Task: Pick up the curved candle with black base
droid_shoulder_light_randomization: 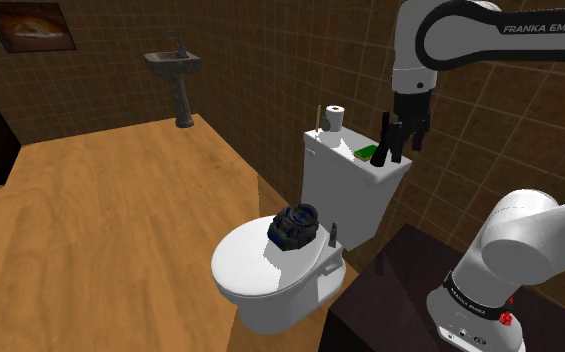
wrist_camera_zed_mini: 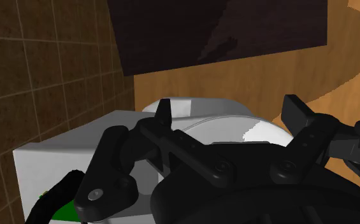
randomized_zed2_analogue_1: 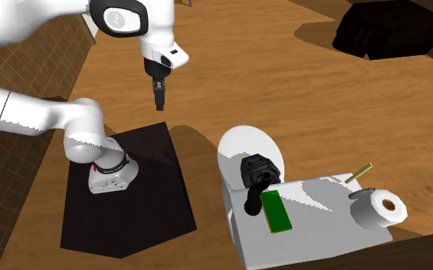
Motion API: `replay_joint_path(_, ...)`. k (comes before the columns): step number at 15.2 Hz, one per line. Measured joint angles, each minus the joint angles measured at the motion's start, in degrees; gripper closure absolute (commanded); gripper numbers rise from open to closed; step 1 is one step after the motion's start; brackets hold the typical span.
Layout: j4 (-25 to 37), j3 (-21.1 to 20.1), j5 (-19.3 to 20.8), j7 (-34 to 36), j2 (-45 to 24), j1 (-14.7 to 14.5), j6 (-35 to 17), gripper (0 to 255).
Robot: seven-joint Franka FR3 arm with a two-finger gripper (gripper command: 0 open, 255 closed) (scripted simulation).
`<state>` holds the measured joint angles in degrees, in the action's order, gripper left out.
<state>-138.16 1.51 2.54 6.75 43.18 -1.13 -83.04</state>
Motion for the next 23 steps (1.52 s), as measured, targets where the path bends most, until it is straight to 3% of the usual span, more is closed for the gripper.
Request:
replay_joint_path(9, 2.54, 6.58, 7.51, -8.85, -6.67, 2.50, -6.47, 0)
replay_joint_path(14, 6.75, 11.23, 11.44, -14.98, -13.75, 3.83, -11.63, 0)
replay_joint_path(23, 17.71, 18.47, 13.86, -25.72, -28.18, 5.37, -19.86, 0)
